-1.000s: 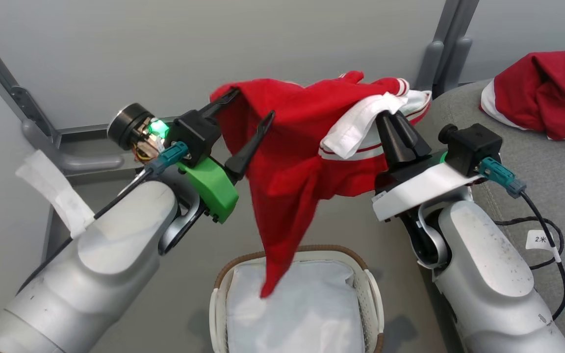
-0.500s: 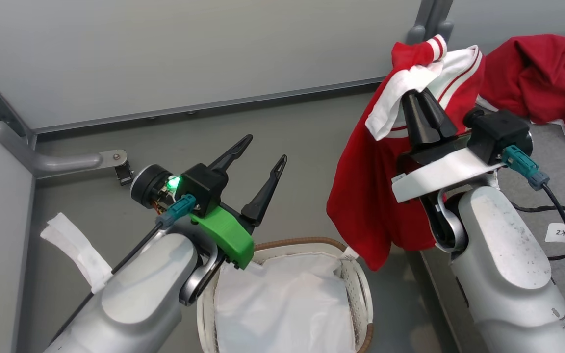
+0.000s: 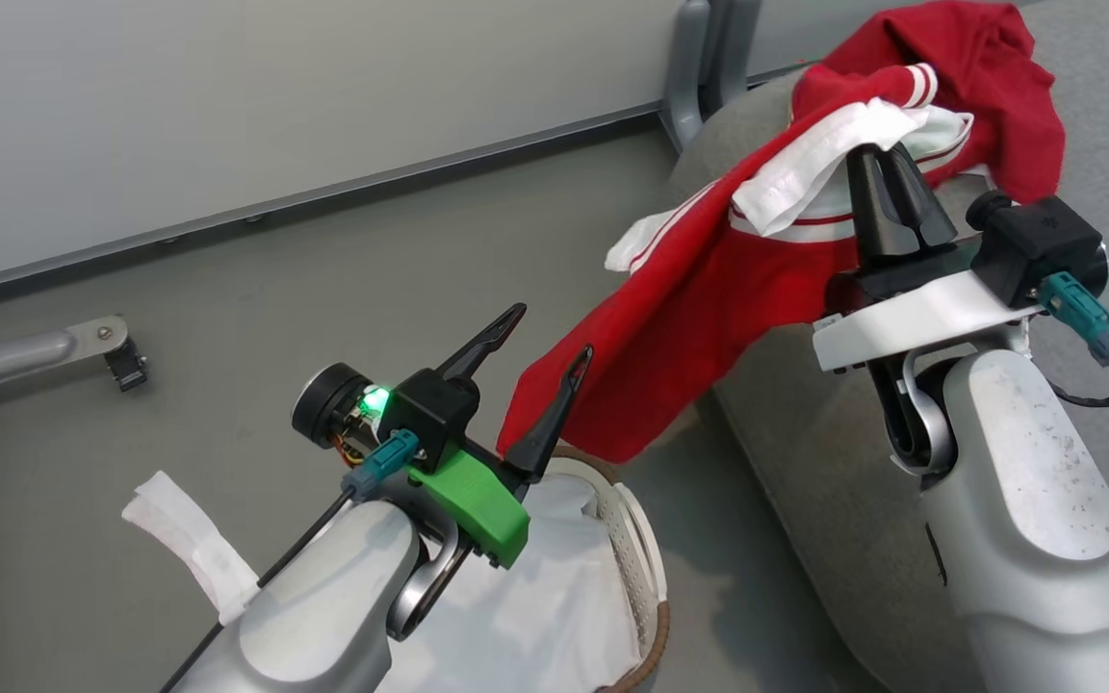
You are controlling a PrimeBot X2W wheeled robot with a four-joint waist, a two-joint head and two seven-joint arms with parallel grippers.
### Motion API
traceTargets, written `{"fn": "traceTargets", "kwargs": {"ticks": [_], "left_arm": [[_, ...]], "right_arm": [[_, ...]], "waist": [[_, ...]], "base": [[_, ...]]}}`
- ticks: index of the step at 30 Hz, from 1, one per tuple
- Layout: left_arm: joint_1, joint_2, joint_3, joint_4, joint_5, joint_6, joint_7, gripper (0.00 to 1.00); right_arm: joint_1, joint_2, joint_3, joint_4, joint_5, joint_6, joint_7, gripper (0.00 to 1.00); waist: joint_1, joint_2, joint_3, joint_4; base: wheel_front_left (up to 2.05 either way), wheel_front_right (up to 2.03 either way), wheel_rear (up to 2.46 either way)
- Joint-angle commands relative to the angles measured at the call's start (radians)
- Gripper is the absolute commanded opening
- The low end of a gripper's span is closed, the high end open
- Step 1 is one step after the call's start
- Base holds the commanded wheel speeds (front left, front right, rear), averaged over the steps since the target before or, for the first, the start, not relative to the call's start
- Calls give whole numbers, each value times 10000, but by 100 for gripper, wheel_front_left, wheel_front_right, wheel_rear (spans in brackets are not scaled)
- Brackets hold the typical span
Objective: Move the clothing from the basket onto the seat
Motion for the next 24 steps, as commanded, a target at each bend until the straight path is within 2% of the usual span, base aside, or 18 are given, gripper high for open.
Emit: {"fn": "traceTargets", "kwargs": {"ticks": [1, 7, 13, 19, 24], "left_arm": [[132, -9, 62, 59, 177, -76, -4, 100], [-39, -72, 217, 222, 477, -250, -4, 100], [-283, -98, 155, 422, 769, -377, -6, 100], [-489, -195, 41, 548, 888, -435, -5, 100], [-683, -293, -48, 587, 908, -485, -5, 100]], "right_arm": [[-112, -61, -75, -96, -56, -11, -23, 0], [-58, -112, -269, -254, -95, -12, -23, 0], [146, -141, -434, -272, -187, -11, -23, 0], [-104, -321, -518, -105, -328, -12, -23, 0], [-860, -733, -771, 60, -487, -13, -24, 0]], "waist": [[0, 120, 431, -792], [0, 120, 854, -1779], [0, 120, 1232, -2385], [0, 120, 1575, -2386], [0, 120, 1903, -1921]], "base": [[0, 0, 0], [0, 0, 0], [0, 0, 0], [0, 0, 0], [0, 0, 0]]}}
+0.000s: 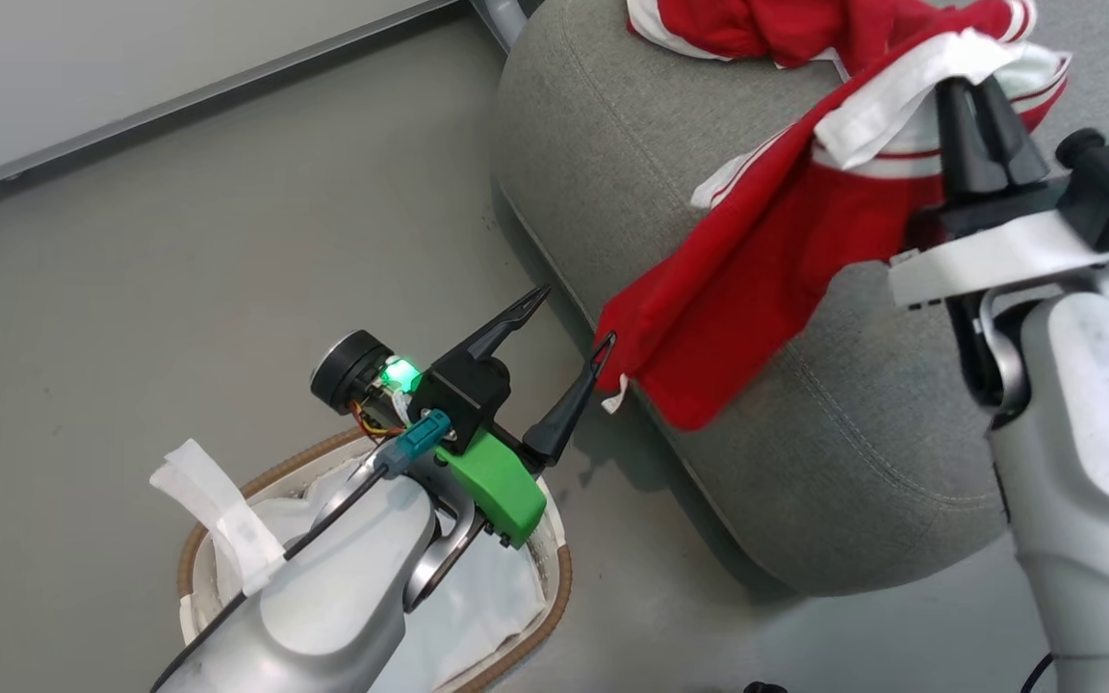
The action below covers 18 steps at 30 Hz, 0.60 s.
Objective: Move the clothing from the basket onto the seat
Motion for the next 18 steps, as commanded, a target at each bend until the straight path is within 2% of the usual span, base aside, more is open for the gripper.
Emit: {"fn": "traceTargets", "kwargs": {"ticks": [1, 6, 13, 18], "left_arm": [[-144, 30, -4, 8, 66, -49, -5, 100], [-294, -223, 27, -37, -4, -55, -5, 100], [-539, -515, -59, -233, 153, -71, -5, 100], [-856, -594, -45, -393, 330, -76, -5, 100]], "right_arm": [[-350, -192, -134, 2, -67, -14, -24, 0], [-1779, -831, -1360, 77, 241, -14, -23, 0], [-3816, -2540, -2770, 824, -161, -14, -21, 0], [-4658, -3627, -3185, 1610, -565, -14, -21, 0]], "waist": [[-1, 120, 251, 347], [-1, 120, 529, 1140], [-1, 120, 1191, 2294], [-1, 120, 1932, 3030]], "base": [[0, 0, 0], [0, 0, 0], [0, 0, 0], [0, 0, 0]]}}
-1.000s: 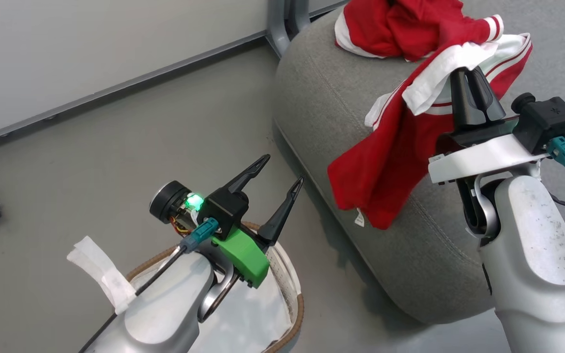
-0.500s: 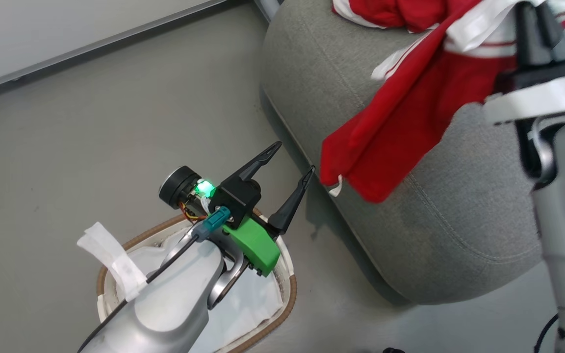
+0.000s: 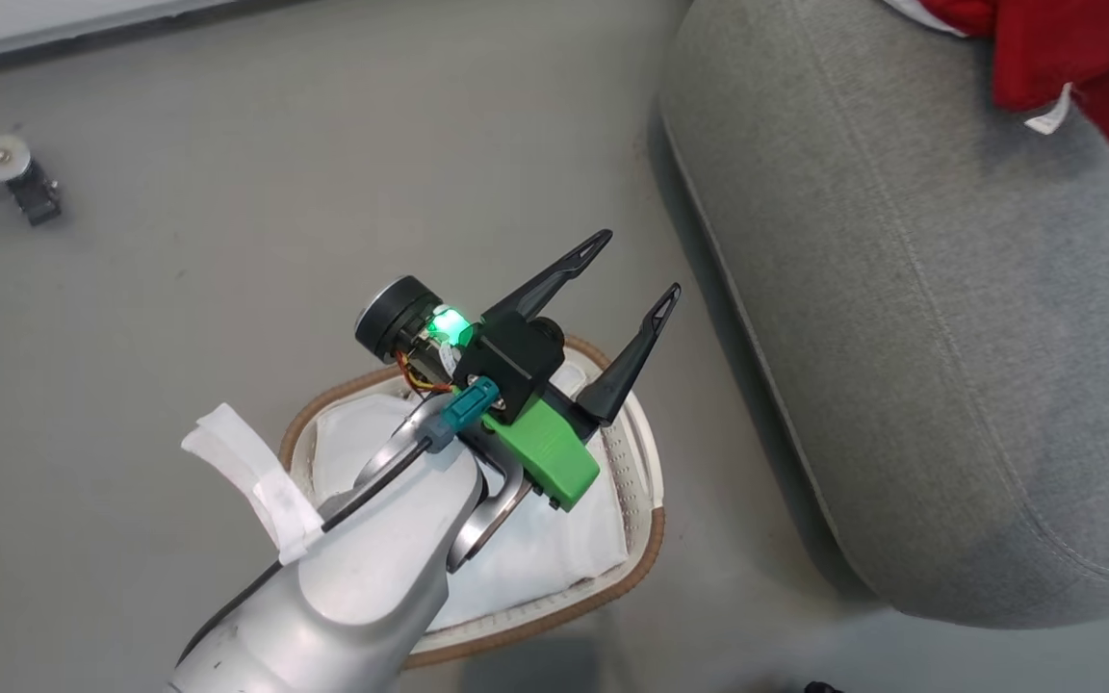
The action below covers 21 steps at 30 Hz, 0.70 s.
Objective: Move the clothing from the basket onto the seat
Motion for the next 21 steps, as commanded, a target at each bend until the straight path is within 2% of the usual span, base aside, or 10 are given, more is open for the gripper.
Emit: {"fn": "traceTargets", "kwargs": {"ticks": [1, 3, 7, 13, 21], "left_arm": [[-253, 5, -4, -66, 103, -45, -3, 100], [-425, 22, -76, -145, 192, -46, -3, 100], [-714, 33, -265, -222, 331, -41, -3, 100], [-990, -58, -413, -317, 427, -42, -3, 100], [-1090, 70, -624, -227, 397, -41, -3, 100]], "right_arm": [[-106, -158, -63, 263, -139, -14, -19, 0], [-148, -308, -281, 734, -298, -14, -19, 0], [180, -109, -705, 1614, -668, -14, -19, 0], [627, 683, -1878, 2652, -1338, -14, -21, 0], [1057, 1460, -2382, 3177, -2037, -14, -21, 0]], "waist": [[-1, 120, 1032, 948], [-1, 120, 1394, 1183], [-1, 120, 1985, 1531], [-1, 120, 2615, 1766], [-1, 120, 2821, 1612]], "base": [[0, 0, 0], [0, 0, 0], [0, 0, 0], [0, 0, 0], [0, 0, 0]]}}
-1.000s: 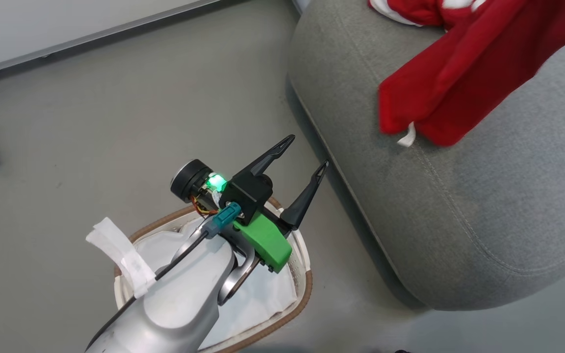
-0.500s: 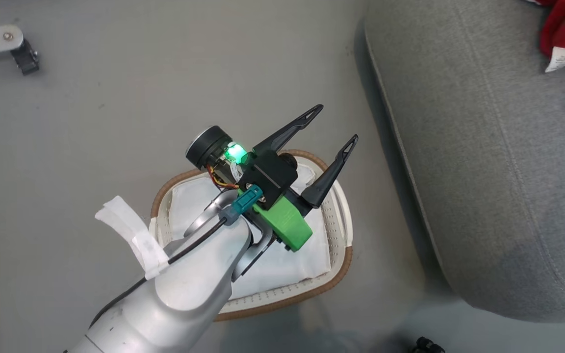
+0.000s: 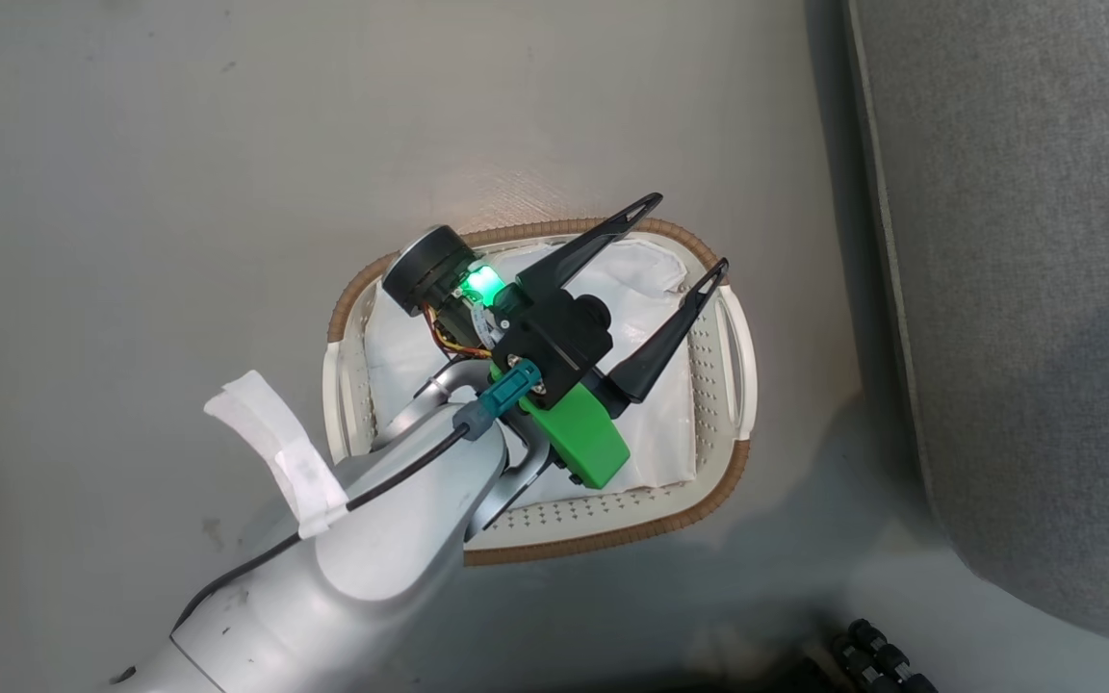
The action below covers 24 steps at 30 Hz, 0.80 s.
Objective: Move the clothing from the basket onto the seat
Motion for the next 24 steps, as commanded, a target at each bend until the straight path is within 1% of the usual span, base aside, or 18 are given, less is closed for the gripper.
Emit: {"fn": "traceTargets", "kwargs": {"ticks": [1, 4, 5, 7, 8, 15, 19, 24], "left_arm": [[-161, 101, 7, 43, -36, -29, -3, 100], [-76, 121, 6, 108, -96, -30, -3, 100], [-44, 129, 7, 123, -114, -30, -3, 100], [0, 143, 26, 150, -125, -30, -3, 100], [21, 151, 52, 160, -141, -30, -3, 100], [329, 170, 228, 173, -253, -30, -3, 100], [634, 95, 460, 138, -358, -30, -3, 100], [1136, -19, 1016, 34, -492, -30, -3, 100]], "right_arm": [[197, 75, -23, 19, -81, -14, -21, 0], [337, 261, -18, -114, -106, -14, -23, 0], [373, 346, -25, -200, -22, -15, -21, 15], [538, 461, 40, -374, 64, -15, -23, 79], [639, 515, 102, -475, 113, -15, -21, 100], [1516, 802, 548, -1013, 377, -15, -23, 100], [2114, 824, 893, -1229, 463, -15, -21, 100], [2580, 731, 1397, -1357, 600, -15, -23, 100]], "waist": [[-1, 120, 74, -12], [-1, 120, -41, -145], [-1, 120, -88, -181], [-1, 120, -212, -278], [-1, 120, -299, -336], [-1, 120, -1085, -651], [-1, 120, -1760, -718], [-1, 120, -2606, -643]], "base": [[0, 0, 0], [0, 0, 0], [0, 0, 0], [0, 0, 0], [0, 0, 0], [0, 0, 0], [0, 0, 0], [0, 0, 0]]}}
